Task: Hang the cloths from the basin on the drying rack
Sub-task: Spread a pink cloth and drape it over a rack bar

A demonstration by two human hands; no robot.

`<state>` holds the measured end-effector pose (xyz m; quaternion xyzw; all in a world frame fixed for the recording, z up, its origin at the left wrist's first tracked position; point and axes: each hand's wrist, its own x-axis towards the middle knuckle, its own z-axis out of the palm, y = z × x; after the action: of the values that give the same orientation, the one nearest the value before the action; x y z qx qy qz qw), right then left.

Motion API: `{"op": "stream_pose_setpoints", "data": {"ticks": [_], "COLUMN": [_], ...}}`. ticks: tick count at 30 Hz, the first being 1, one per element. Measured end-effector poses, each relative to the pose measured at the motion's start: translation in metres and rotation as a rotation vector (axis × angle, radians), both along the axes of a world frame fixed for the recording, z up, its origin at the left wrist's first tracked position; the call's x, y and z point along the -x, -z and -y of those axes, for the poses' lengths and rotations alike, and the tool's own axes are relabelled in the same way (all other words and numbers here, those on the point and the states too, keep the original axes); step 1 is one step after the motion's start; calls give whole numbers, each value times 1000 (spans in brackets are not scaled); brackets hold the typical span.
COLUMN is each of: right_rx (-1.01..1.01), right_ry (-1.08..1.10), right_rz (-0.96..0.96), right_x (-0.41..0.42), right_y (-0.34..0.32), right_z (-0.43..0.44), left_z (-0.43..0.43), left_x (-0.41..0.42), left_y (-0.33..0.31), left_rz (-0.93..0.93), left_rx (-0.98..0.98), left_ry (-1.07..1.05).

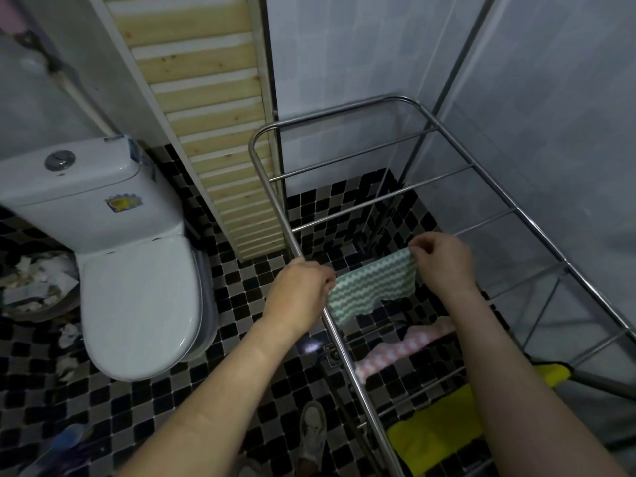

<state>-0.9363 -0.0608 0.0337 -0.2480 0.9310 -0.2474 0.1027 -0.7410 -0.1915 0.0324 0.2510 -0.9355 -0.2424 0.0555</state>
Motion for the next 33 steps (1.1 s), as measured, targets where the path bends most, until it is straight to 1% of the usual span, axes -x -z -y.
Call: {"op": "stream_pose_setpoints", "data": {"ticks": [2, 4, 8, 11, 14, 19, 22, 25, 29, 31, 33], "right_rx": [-80, -112, -224, -319, -307, -210, -178, -210, -376, -393, -338], "right_ry": [-65, -159, -462, -558, -565, -528, -486, -481, -522, -519, -521], "right_rz": [-71, -89, -157, -195, -213, -241, -247, -233, -157, -120, -120], "right_x": [1, -3, -20, -24, -23, -21, -24, -25, -28, -32, -39], "right_y": [-1, -5, -10, -11, -10, -4, 2, 1, -13, -20, -27], "right_z": [0, 2, 10, 13, 11, 6, 5, 6, 10, 11, 15], "left_z": [-2, -5, -10, -11, -13, -18, -20, -22, -18, -17, -18], "left_x": [-3, -4, -5, -3, -1, -2, -2, 1, 3, -1, -10], "left_y": [0, -1, -2, -2, -3, -2, -2, -5, -11, -12, -14], "left_rz": [14, 18, 39, 50, 72, 12, 16, 52, 136, 118, 56], "left_rx": [12, 10, 18, 12, 6, 46, 71, 78, 72, 28, -45], "left_ry": [13, 10, 4, -32, -44, -43, -69, -81, -75, -59, -69]}}
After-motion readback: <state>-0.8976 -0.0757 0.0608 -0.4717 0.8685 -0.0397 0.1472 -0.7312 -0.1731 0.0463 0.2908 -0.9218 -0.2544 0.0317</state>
